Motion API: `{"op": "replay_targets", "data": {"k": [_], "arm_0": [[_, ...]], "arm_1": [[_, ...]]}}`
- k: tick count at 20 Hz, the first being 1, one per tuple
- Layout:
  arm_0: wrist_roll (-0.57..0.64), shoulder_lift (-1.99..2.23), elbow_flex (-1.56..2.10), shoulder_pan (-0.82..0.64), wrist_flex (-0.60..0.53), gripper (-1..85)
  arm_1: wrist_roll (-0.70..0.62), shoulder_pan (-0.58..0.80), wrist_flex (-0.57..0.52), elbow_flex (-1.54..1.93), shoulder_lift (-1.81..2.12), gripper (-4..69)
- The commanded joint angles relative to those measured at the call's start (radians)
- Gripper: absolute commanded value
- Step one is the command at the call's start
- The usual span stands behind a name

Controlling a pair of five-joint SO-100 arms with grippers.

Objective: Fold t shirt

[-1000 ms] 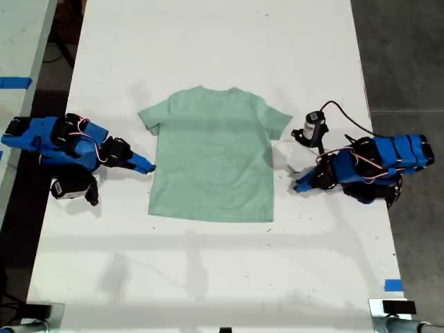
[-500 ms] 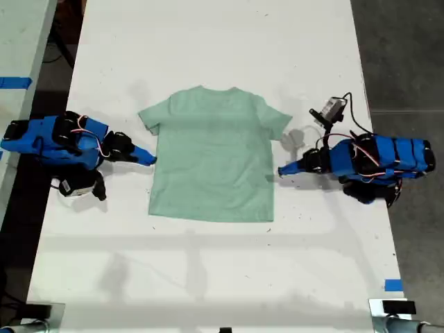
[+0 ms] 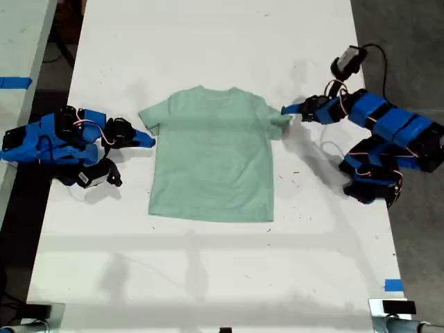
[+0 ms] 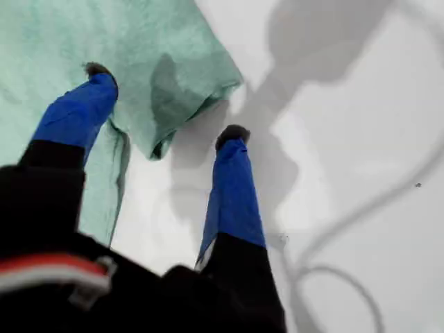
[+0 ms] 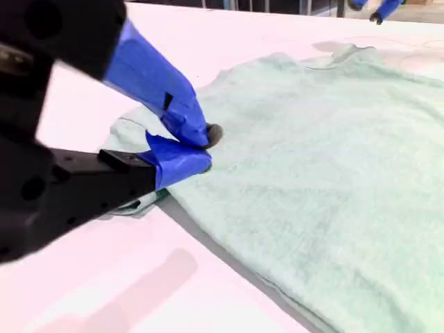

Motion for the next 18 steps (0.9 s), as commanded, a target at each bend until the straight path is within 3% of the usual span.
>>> {"op": "replay_targets", "data": {"k": [1, 4, 5, 6, 11, 14, 18], "arm_0": [[0.008, -0.005, 0.041, -0.012, 0.000, -0.2], [0.008, -0.006, 0.041, -0.011, 0.000, -0.2], [0.008, -0.008, 0.041, -0.011, 0.000, -0.2], [0.005, -0.008, 0.041, -0.011, 0.000, -0.2], [0.000, -0.008, 0.041, -0.008, 0.000, -0.2], [0.000, -0.008, 0.041, -0.009, 0.000, -0.2], [-0.008, -0.011, 0.041, -0.009, 0.000, -0.2]], "arm_1": [[0.046, 0.046, -0.190, -0.143, -0.298, 29.7], [0.118, 0.003, -0.276, -0.241, -0.523, 22.0], [0.130, -0.020, -0.291, -0.256, -0.541, 14.8], [0.147, -0.035, -0.299, -0.264, -0.545, 1.6], [0.112, -0.080, -0.121, -0.382, -0.394, 1.2], [0.052, -0.209, 0.014, -0.604, -0.357, 1.2], [0.054, -0.423, -0.017, -0.779, -0.433, 1.2]]}}
